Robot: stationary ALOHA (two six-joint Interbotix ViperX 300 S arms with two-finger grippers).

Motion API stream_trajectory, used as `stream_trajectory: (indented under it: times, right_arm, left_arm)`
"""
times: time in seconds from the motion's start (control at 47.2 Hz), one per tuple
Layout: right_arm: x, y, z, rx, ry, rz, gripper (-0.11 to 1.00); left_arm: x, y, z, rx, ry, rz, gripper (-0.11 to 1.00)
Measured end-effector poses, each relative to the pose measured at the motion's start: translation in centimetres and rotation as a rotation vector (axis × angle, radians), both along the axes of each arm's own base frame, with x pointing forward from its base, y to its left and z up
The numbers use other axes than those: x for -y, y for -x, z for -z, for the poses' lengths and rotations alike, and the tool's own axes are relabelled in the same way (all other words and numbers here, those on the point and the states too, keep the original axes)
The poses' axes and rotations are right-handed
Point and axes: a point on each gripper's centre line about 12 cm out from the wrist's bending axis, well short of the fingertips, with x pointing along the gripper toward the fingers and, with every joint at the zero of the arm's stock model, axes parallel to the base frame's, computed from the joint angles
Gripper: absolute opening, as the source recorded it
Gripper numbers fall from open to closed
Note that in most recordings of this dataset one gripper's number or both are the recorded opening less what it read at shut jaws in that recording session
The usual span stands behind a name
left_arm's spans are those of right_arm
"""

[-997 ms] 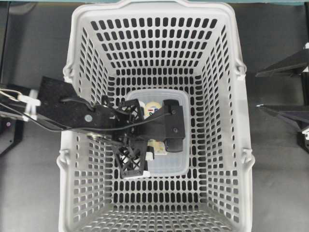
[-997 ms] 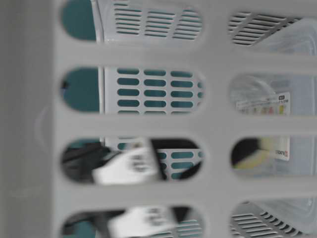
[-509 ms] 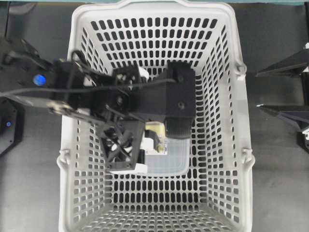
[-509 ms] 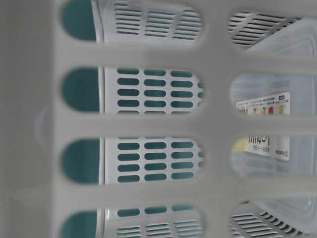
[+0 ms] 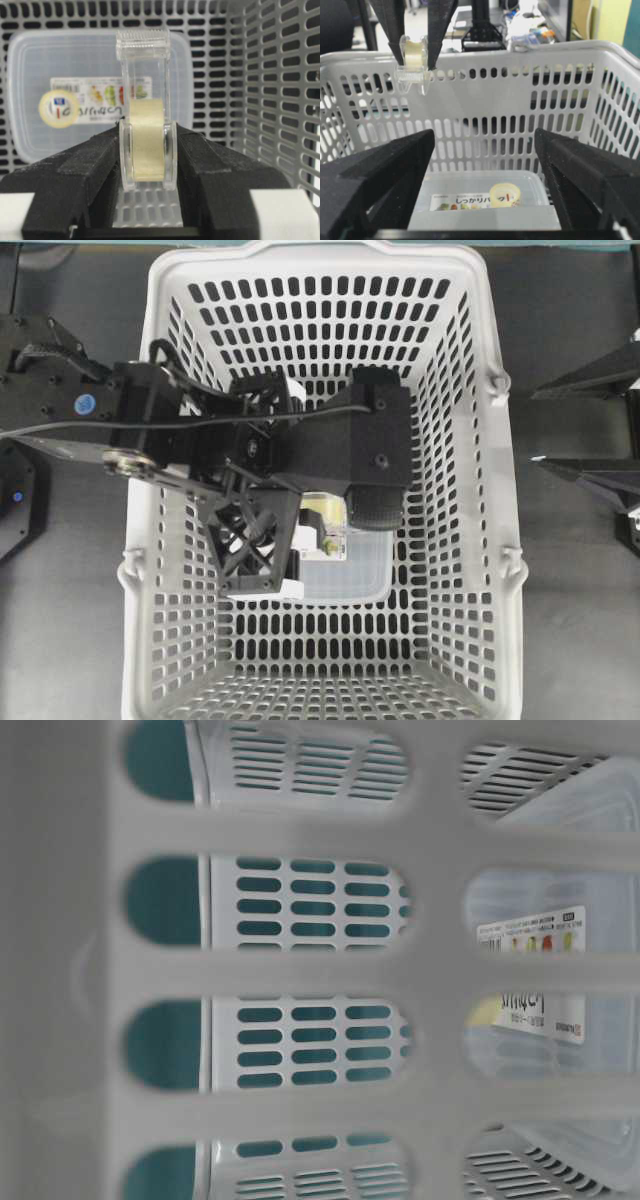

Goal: Pick up the tape dispenser from the shopping basket with the left arm.
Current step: 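Lift the held tape dispenser upward with the left gripper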

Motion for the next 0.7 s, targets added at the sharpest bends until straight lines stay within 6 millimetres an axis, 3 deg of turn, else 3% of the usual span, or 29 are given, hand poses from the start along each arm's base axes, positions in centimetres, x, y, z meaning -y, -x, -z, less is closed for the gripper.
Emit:
stream_trajectory:
  times: [0.7]
  right_arm:
    - [-0.37,0.0,-0.02,0.002,0.0,-0.018,0.77]
  left_arm:
    - [0.01,-0.07,0.18,-0.005,-0.001,0.0,0.28]
